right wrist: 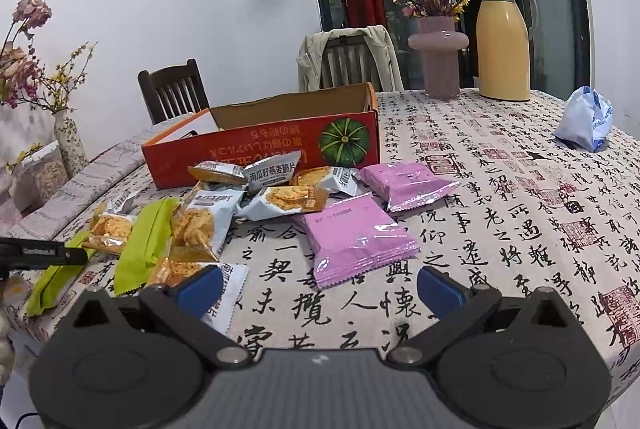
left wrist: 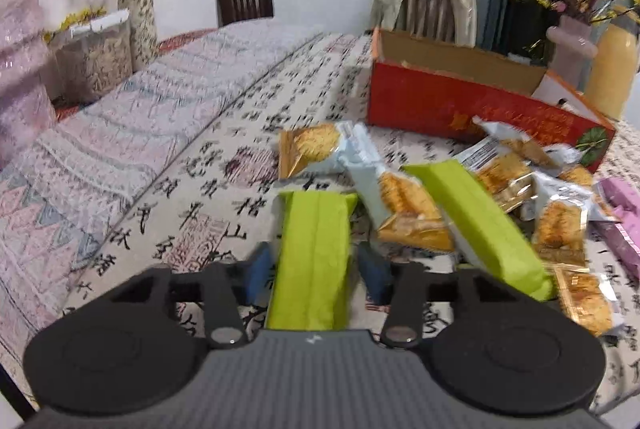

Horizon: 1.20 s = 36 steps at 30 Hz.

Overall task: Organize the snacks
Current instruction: 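Lift the green bar with the left tool while the right tool grasps a pink packet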

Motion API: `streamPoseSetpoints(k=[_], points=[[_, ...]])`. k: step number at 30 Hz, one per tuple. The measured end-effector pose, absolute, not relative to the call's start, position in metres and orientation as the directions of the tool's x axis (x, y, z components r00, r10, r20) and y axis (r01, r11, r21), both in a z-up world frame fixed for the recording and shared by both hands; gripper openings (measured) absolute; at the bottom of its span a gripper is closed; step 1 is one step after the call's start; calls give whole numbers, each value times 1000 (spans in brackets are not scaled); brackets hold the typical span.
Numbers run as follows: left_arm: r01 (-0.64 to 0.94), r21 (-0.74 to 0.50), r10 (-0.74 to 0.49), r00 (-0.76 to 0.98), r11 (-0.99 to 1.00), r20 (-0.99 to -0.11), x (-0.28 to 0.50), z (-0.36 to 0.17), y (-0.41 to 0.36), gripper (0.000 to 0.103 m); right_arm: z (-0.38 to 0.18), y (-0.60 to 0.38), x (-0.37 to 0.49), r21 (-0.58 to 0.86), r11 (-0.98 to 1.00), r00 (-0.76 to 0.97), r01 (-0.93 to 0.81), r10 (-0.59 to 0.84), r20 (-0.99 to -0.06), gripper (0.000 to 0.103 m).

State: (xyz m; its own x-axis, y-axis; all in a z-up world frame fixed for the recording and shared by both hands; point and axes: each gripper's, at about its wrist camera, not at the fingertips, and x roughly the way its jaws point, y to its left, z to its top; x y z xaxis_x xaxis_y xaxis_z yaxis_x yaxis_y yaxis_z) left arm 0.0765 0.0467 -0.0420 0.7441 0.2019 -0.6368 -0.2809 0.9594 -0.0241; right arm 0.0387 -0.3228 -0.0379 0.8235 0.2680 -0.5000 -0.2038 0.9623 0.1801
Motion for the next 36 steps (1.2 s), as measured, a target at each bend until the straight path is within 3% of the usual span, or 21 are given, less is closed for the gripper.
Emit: streamPoseSetpoints(k=[8, 20, 29, 33, 36], points=[[-276, -45, 198, 784, 960, -589, 62, -29, 52, 37, -40, -330, 45, 179, 967, 829, -181, 248, -501, 103], [-245, -65, 181, 848, 967, -498, 47, 8, 48, 35, -38, -324, 91, 58, 977, 821, -207, 205, -533, 103], [-220, -65, 156, 843, 973, -515, 55, 2, 43, 35, -46, -314, 129, 26, 972, 785, -235, 206, -584, 89], [-221, -69, 154, 841, 973, -518, 56, 2, 44, 35, -50, -315, 134, 53, 964, 764, -261, 240, -599, 67], [-218, -67, 153, 842, 974, -517, 57, 3, 44, 35, -52, -313, 129, 38, 961, 767, -276, 243, -593, 63]])
